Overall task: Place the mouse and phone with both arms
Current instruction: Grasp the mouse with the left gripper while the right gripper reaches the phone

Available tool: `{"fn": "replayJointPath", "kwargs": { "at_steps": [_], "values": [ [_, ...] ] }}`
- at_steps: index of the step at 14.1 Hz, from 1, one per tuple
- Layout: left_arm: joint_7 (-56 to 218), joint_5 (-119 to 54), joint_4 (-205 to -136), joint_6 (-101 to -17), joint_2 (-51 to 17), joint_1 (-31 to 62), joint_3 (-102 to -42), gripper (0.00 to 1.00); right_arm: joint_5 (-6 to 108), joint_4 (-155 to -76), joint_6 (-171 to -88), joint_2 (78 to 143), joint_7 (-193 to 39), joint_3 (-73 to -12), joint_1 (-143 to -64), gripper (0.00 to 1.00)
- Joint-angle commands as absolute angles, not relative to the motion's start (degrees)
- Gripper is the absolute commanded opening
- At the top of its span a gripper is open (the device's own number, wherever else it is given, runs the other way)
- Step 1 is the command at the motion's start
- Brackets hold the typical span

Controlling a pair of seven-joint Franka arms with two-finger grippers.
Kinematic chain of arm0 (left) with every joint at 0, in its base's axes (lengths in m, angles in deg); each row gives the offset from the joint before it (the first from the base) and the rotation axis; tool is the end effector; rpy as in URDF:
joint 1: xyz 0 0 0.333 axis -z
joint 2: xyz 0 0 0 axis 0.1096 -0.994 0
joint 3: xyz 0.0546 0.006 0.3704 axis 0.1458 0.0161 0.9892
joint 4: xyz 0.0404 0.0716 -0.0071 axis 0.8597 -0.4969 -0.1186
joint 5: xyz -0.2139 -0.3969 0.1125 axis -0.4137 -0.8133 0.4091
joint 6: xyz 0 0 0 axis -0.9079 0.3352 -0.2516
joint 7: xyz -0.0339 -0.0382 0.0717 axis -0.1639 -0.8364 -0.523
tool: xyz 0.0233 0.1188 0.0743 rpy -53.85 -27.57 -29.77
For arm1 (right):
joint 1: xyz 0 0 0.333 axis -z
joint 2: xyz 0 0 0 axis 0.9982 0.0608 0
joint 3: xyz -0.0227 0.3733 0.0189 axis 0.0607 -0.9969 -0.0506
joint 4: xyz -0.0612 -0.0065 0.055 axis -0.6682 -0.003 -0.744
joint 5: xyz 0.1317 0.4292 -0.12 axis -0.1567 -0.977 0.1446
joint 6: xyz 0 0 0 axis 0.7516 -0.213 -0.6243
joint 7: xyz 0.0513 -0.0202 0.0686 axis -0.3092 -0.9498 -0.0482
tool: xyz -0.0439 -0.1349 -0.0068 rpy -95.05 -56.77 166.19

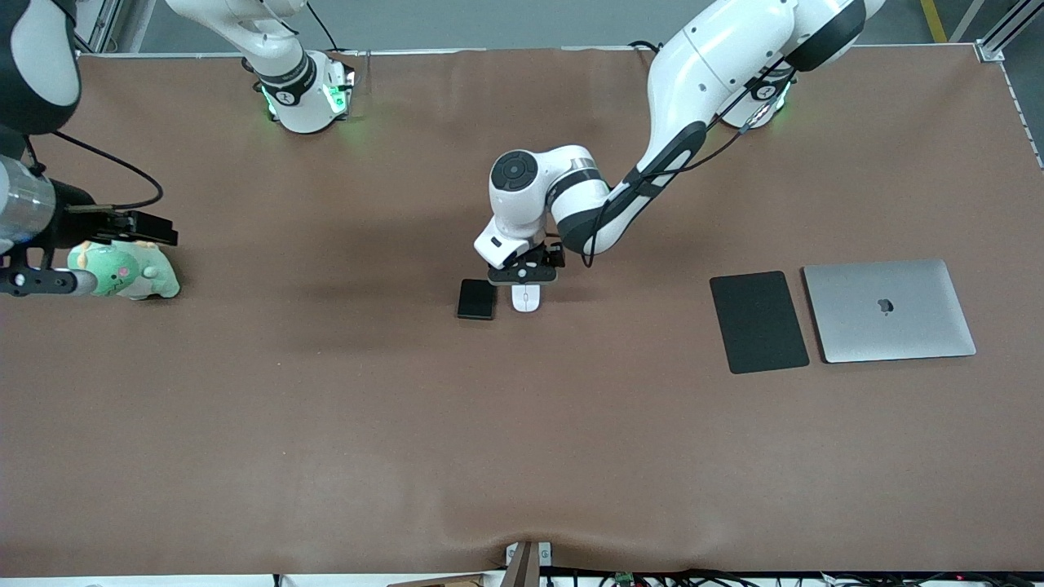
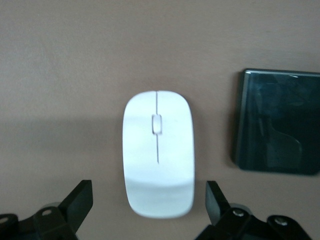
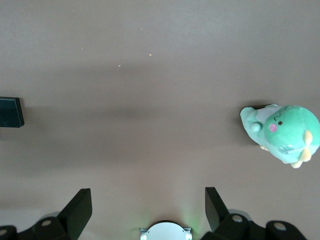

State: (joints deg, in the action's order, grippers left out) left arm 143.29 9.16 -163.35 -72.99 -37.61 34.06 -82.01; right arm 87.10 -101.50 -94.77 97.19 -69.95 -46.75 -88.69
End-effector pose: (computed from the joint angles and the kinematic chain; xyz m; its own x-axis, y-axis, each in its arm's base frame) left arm 0.4908 -0.6035 0.1464 0.9978 -0.0283 0.0598 -0.0255 -0.9986 -0.0470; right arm 0.6598 0.0124 0.5724 0.9693 -0.0178 -0.2452 -0.0187 -0.9998 -0.0012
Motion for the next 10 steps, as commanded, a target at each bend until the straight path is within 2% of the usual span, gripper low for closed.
{"fn": "replayJointPath", "kwargs": {
  "at_steps": [1,10],
  "values": [
    [145.2,11.8,-160.8,-74.5,-39.4,34.9,-80.5,1.00,87.1,-101.1,-95.6,98.3,-69.6,-46.7,-90.4,1.00],
    [145.1,11.2,-157.3,-76.6,-42.5,35.0,-80.4,1.00,83.7,-101.1,-97.5,100.8,-69.4,-46.7,-92.5,1.00]
  ]
}}
